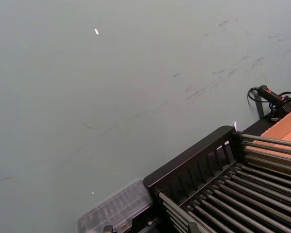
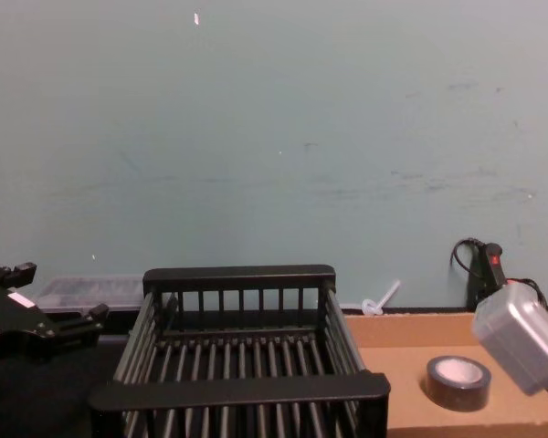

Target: Pick up the white tape and place it into the black box , Pick up the silver tape and place it into the brown box.

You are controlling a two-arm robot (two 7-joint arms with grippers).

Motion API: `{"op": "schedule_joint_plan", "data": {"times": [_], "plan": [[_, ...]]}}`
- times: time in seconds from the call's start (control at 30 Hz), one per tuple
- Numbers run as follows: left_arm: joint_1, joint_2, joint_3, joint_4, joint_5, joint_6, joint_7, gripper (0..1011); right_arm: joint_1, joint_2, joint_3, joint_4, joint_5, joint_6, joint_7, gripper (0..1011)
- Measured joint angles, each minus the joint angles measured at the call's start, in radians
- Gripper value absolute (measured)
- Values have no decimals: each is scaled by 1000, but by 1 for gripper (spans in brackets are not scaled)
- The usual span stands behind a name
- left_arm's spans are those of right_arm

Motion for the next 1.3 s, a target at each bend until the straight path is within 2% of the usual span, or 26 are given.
{"op": "schedule_joint_plan", "data": {"times": [0.2,0.23,0.3,0.33,0.4,0.5,0.53,0.57,0.77,1.3], "plan": [[0,0,0,0,0,0,0,1001,1,0,0,0,1,0,1,648],[0,0,0,0,0,0,0,1001,1,0,0,1,1,0,1,591],[0,0,0,0,0,0,0,1002,1,0,0,1,1,0,1,547],[0,0,0,0,0,0,0,1001,1,0,0,1,1,0,1,486],[0,0,0,0,0,0,0,1001,1,0,0,1,1,0,1,446],[0,0,0,0,0,0,0,1001,1,0,0,1,2,0,1,343],[0,0,0,0,0,0,0,1001,1,0,0,1,2,0,1,281],[0,0,0,0,0,0,0,1001,1,0,0,1,2,0,1,281],[0,0,0,0,0,0,0,1002,1,0,0,1,2,0,1,117],[0,0,0,0,0,0,0,1001,0,2,6,-1,15,-9,18,97]]}}
